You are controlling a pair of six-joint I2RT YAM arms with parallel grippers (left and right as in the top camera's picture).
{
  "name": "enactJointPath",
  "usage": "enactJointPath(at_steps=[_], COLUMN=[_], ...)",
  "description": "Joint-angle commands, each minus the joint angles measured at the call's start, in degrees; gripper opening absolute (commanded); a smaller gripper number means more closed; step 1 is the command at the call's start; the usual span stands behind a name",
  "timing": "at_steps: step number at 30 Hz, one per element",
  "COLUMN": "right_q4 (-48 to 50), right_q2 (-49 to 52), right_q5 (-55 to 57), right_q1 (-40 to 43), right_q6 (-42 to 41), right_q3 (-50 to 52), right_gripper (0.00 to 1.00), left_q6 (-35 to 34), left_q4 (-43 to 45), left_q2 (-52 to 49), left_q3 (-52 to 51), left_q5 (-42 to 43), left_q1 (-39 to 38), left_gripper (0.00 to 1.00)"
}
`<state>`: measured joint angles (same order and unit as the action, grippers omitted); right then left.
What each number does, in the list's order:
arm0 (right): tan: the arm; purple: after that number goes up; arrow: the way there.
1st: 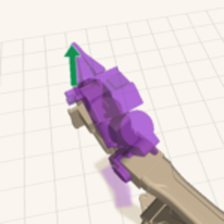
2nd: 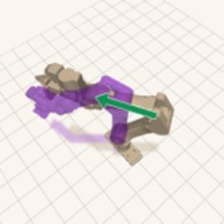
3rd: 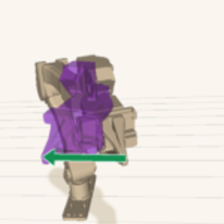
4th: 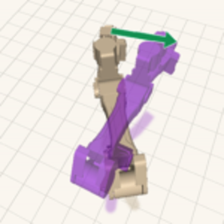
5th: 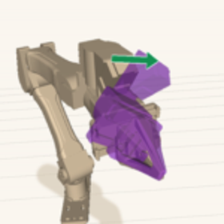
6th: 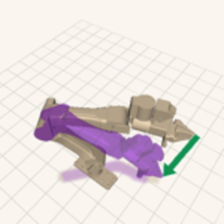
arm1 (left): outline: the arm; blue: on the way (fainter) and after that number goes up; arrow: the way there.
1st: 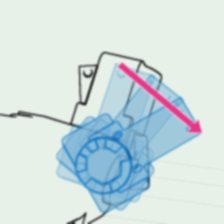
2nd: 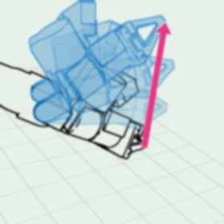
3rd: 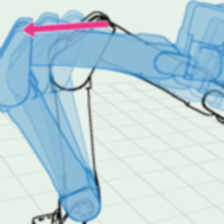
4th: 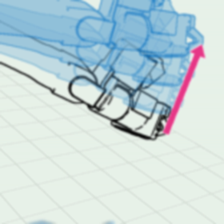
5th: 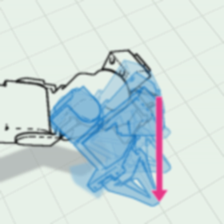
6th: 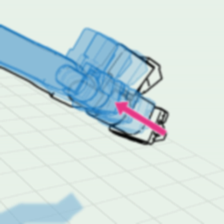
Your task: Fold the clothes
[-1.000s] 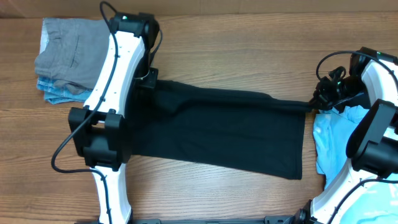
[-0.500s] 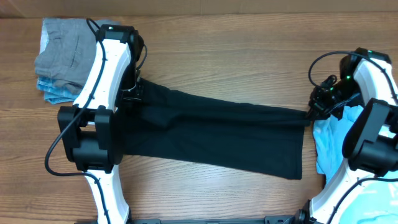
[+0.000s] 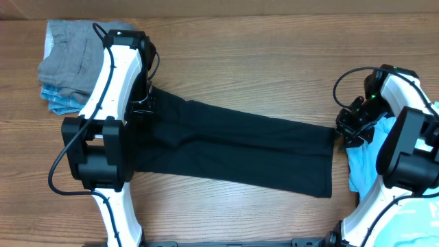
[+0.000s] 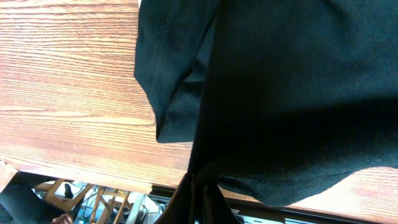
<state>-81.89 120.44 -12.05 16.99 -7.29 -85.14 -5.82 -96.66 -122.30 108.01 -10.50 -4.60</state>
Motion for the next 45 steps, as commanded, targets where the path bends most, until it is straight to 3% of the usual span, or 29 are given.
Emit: enactJointPath(at_steps=[1,5,13,19,23,29,31,33,39,45], right_q4=[0.48,0.79,5.4,5.31,1.46,0.68,2.32,3.63,6.43,7.32], right_q2=[-3.89,-3.87,-3.87,-5.57,-13.11,-13.4,-13.4,-13.4,-13.42,-14.6], right_q5=[-2.25,-7.74,-4.02,-5.14,-0.76,0.72,0.74,1.11,-1.77,-9.75], right_q1=[0.48,-0.63,-1.99,-1.99,-1.99,-1.99,-1.99,-1.84,-1.51,0.04], right_q6=[0.28,4.35,1.22,1.36,0.02,-1.75,-1.79,-3.43,-2.67,1.75], right_q3=[-0.13,-0.04,4.61,6.01,6.01,10.45,13.68,15.65,16.2,14.95], right_gripper=[0.34,0.37,0.39,0.04,0.04,0.07,0.2,0.2,0.39,0.34], left_q6=[0.68,0.68,0.68,0.7,0.7,0.94,0.96,1.14,1.14,1.16], left_q4=[-0.2,-0.2,-0.2,-0.2,-0.2,-0.2,-0.2,-0.2,-0.2,-0.2], left_q2=[2.23,2.23,2.21,2.23,2.21,2.23,2.23,2.23,2.23,2.21], left_q3=[-0.33,-0.33,-0.33,-0.33,-0.33,-0.33,-0.33,-0.33,-0.33,-0.33], left_q5=[-0.31,-0.31,0.04,0.02,-0.42,-0.42,-0.42,-0.39,-0.11,0.04], left_q1=[0.42,0.42,0.42,0.42,0.48,0.48,0.48,0.48,0.46,0.46], left_gripper=[0.04,0.04,0.04,0.04,0.04,0.04,0.04,0.04,0.04,0.04])
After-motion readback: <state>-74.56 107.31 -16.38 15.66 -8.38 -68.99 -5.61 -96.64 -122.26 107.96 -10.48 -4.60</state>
